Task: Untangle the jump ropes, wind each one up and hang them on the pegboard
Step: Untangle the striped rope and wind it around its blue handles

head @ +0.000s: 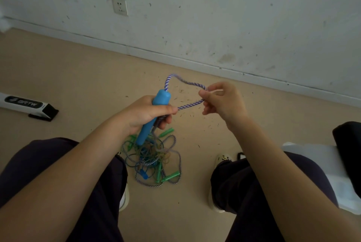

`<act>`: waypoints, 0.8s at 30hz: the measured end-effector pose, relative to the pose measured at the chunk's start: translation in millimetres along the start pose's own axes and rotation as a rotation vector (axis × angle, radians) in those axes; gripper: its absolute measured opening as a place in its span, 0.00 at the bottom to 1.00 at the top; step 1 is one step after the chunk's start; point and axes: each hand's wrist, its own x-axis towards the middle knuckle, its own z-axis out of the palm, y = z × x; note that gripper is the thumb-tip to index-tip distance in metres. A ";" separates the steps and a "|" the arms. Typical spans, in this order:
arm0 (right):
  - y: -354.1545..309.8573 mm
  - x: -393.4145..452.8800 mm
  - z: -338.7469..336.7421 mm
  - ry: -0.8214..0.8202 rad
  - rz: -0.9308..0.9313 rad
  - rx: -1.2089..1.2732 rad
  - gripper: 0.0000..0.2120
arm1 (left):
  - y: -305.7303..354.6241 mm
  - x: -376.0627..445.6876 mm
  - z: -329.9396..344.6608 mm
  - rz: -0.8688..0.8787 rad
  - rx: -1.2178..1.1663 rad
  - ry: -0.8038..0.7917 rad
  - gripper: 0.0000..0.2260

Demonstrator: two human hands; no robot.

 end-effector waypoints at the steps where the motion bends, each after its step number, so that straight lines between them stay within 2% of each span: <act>1: 1.8 1.5 -2.6 0.057 -0.019 -0.002 0.15 | 1.0 -0.5 -1.4 -0.005 -0.016 0.021 0.06; 3: 2.7 2.1 -3.8 0.073 -0.133 -0.078 0.16 | 1.7 -1.3 -2.1 -0.011 -0.034 0.040 0.06; 6: 1.7 -4.7 7.3 -0.223 -0.296 -0.158 0.12 | 1.9 -3.0 2.4 -0.011 -0.053 -0.009 0.07; 9: 2.3 -11.9 18.3 -0.475 -0.224 -0.184 0.12 | 2.8 -3.1 4.7 0.006 -0.099 -0.064 0.07; 11: 2.1 -11.7 18.6 -0.469 -0.231 -0.298 0.08 | 3.9 -2.7 2.7 0.018 -0.088 -0.092 0.07; 13: 0.7 -7.8 13.3 -0.390 -0.254 -0.328 0.06 | 5.0 -2.7 -1.0 0.032 -0.067 -0.107 0.08; 17: -2.6 3.3 -8.5 -0.104 -0.290 -0.216 0.04 | 6.3 -1.3 -11.2 0.061 -0.081 0.048 0.07; 18: -2.0 5.8 -13.5 -0.079 -0.287 -0.196 0.04 | 6.2 -0.8 -13.3 0.068 -0.083 0.088 0.06; 20: -1.9 6.5 -16.6 -0.169 -0.264 -0.155 0.04 | 5.2 -0.3 -14.1 0.071 -0.086 0.104 0.07; 24: 0.3 -7.0 4.3 -0.468 -0.171 -0.149 0.09 | 3.5 -2.7 -3.6 0.050 -0.033 -0.019 0.07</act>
